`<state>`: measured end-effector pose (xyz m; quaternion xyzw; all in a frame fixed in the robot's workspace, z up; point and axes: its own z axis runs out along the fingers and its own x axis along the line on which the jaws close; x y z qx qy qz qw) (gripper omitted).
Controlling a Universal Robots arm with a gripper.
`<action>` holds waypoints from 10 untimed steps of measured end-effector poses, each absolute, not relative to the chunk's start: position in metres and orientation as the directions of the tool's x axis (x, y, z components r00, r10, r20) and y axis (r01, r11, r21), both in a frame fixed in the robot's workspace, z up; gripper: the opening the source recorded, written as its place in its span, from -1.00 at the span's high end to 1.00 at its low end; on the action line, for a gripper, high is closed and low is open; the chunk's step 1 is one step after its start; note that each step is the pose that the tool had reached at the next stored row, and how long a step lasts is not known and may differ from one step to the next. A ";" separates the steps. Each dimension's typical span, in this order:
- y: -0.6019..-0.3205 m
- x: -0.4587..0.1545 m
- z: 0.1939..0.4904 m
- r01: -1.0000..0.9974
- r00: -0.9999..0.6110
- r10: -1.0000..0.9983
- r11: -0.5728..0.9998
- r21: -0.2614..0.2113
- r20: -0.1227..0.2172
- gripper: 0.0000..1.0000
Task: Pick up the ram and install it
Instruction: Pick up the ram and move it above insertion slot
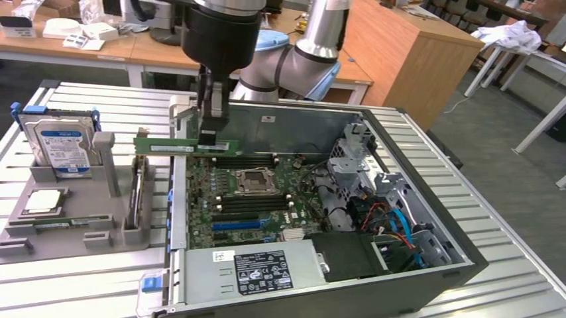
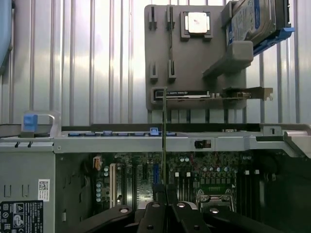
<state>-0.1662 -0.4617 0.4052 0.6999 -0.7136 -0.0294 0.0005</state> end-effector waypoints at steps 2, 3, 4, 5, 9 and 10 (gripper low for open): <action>-0.462 -0.162 0.405 -0.999 -0.020 -0.999 0.019 0.043 -0.041 0.77; -0.462 -0.160 0.405 -0.999 -0.020 -0.999 0.019 0.043 -0.041 0.77; -0.462 -0.157 0.405 -0.999 -0.020 -0.999 0.019 0.043 -0.041 0.77; -0.462 -0.155 0.405 -0.999 -0.020 -0.999 0.019 0.043 -0.040 0.77; -0.462 -0.147 0.405 -0.999 -0.020 -0.999 0.019 0.043 -0.041 0.77; -0.462 -0.144 0.405 -0.999 -0.020 -0.999 0.019 0.043 -0.041 0.77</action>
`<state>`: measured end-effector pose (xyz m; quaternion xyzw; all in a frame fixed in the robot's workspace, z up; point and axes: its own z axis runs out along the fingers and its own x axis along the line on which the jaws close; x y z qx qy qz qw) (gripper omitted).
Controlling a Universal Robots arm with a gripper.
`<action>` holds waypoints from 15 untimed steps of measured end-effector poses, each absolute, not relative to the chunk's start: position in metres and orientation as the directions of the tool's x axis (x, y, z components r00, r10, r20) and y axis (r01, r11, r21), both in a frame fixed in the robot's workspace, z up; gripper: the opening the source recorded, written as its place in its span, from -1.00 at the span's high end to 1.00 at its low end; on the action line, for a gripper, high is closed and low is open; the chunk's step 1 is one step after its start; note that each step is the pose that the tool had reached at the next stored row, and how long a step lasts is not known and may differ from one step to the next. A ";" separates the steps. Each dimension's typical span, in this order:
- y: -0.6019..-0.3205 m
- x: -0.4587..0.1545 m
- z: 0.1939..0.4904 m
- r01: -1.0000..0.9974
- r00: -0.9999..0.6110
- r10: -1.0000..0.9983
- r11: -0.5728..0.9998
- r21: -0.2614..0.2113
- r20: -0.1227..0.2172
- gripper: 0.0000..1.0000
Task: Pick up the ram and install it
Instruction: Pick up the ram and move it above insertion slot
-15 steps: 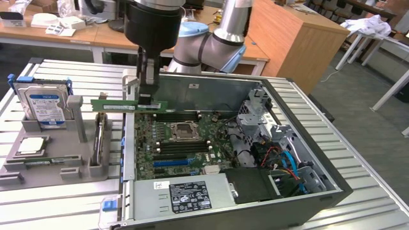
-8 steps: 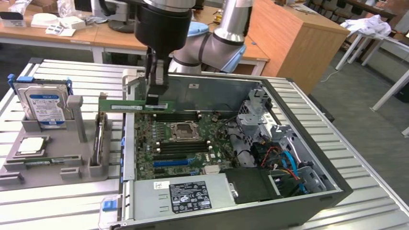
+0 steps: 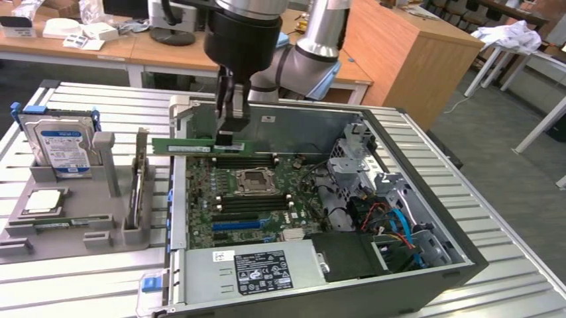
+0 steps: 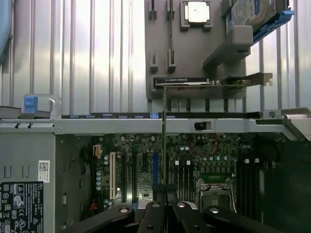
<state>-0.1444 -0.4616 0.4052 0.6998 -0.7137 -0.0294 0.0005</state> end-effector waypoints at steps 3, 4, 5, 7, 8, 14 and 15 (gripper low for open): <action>-0.462 -0.138 0.405 -0.999 -0.020 -0.999 0.019 0.043 -0.040 0.77; -0.462 -0.136 0.405 -0.999 -0.020 -0.999 0.019 0.043 -0.040 0.77; -0.462 -0.133 0.405 -0.999 -0.020 -0.999 0.019 0.043 -0.040 0.77; -0.462 -0.129 0.405 -0.999 -0.020 -0.999 0.019 0.043 -0.040 0.77; -0.462 -0.115 0.405 -0.999 -0.020 -0.999 0.019 0.043 -0.040 0.77; -0.462 -0.090 0.405 -0.999 -0.020 -0.999 0.019 0.043 -0.041 0.77; -0.462 -0.088 0.405 -0.999 -0.020 -0.999 0.019 0.043 -0.040 0.77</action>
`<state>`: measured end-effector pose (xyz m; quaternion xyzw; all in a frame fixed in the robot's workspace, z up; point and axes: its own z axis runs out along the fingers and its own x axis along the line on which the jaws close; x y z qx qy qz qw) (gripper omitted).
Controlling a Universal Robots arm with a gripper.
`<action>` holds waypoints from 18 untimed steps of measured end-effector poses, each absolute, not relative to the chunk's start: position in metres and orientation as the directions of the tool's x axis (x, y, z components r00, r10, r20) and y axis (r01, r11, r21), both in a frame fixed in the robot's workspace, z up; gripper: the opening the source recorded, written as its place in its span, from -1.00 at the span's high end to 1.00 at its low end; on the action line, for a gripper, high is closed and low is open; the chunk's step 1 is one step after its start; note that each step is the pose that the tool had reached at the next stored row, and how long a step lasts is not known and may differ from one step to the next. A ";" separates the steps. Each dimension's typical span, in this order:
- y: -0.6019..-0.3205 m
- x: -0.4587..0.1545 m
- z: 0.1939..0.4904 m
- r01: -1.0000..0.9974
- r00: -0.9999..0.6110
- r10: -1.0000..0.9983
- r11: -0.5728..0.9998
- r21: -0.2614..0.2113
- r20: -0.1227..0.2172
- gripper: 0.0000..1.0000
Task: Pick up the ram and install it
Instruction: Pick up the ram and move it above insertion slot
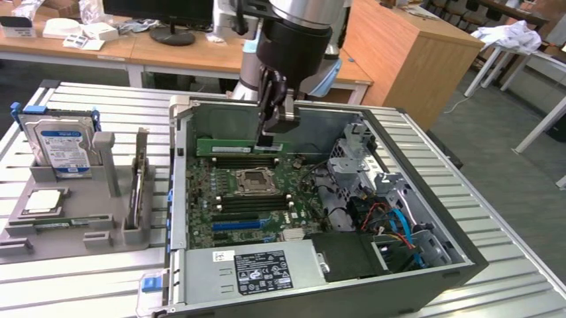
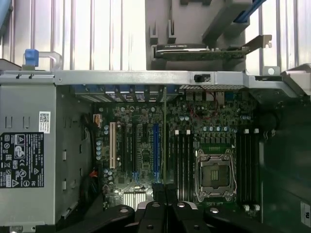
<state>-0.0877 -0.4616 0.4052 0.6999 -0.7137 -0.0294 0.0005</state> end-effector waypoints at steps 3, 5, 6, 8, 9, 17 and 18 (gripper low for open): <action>-0.462 -0.082 0.405 -0.999 -0.020 -0.999 0.019 0.043 -0.040 0.77; -0.462 -0.078 0.405 -0.999 -0.020 -0.999 0.019 0.043 -0.040 0.77; -0.462 -0.076 0.405 -0.999 -0.020 -0.999 0.019 0.043 -0.040 0.77; -0.462 -0.072 0.405 -0.999 -0.020 -0.999 0.019 0.043 -0.040 0.77; -0.462 -0.070 0.405 -0.999 -0.020 -0.999 0.019 0.043 -0.040 0.77; -0.462 -0.057 0.405 -0.999 -0.020 -0.999 0.019 0.043 -0.040 0.77; -0.462 -0.055 0.405 -0.999 -0.020 -0.999 0.019 0.043 -0.040 0.77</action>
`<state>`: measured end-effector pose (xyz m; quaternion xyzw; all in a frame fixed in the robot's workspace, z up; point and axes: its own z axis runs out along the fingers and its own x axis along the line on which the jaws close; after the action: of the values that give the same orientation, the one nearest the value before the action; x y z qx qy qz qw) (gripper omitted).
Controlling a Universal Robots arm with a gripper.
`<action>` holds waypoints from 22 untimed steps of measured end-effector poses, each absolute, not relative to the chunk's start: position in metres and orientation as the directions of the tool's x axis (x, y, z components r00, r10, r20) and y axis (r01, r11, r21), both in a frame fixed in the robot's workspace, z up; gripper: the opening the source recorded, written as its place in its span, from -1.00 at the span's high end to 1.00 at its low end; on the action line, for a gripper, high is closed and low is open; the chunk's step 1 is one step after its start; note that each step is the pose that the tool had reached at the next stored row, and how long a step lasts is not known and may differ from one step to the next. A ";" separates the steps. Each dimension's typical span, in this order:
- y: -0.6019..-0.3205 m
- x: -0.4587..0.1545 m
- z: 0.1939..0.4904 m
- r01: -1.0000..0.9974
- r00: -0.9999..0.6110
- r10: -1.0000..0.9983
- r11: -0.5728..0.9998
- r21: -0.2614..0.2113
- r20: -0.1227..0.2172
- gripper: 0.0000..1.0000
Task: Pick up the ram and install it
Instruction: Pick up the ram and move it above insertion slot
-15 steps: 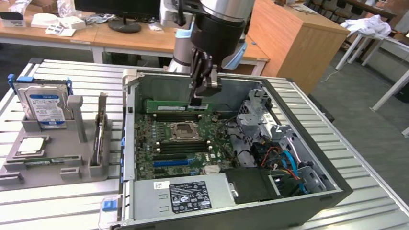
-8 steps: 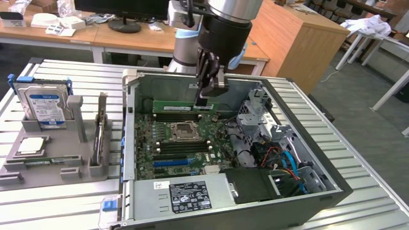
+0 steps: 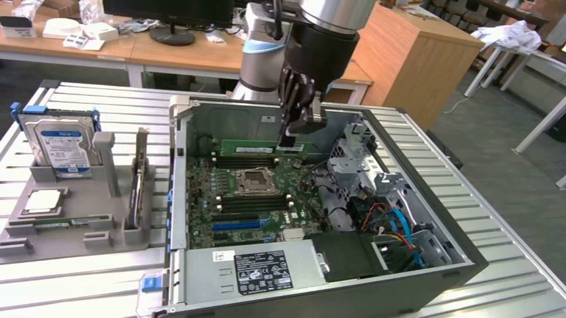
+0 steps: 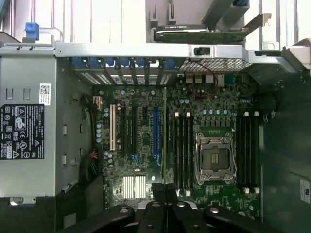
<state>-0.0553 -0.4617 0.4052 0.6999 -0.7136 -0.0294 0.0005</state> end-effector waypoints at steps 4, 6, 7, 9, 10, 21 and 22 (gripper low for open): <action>-0.462 -0.051 0.405 -0.999 -0.020 -0.999 0.019 0.043 -0.040 0.77; -0.462 -0.049 0.405 -0.999 -0.020 -0.999 0.019 0.043 -0.041 0.77; -0.462 -0.048 0.405 -0.999 -0.020 -0.999 0.019 0.043 -0.041 0.77; -0.462 -0.046 0.405 -0.999 -0.020 -0.999 0.019 0.043 -0.040 0.77; -0.462 -0.045 0.405 -0.999 -0.020 -0.999 0.019 0.043 -0.040 0.77; -0.462 -0.040 0.405 -0.999 -0.020 -0.999 0.019 0.043 -0.041 0.77; -0.461 -0.040 0.405 -0.999 -0.020 -0.999 0.019 0.043 -0.040 0.77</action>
<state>-0.0397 -0.4614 0.4052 0.6999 -0.7137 -0.0294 0.0005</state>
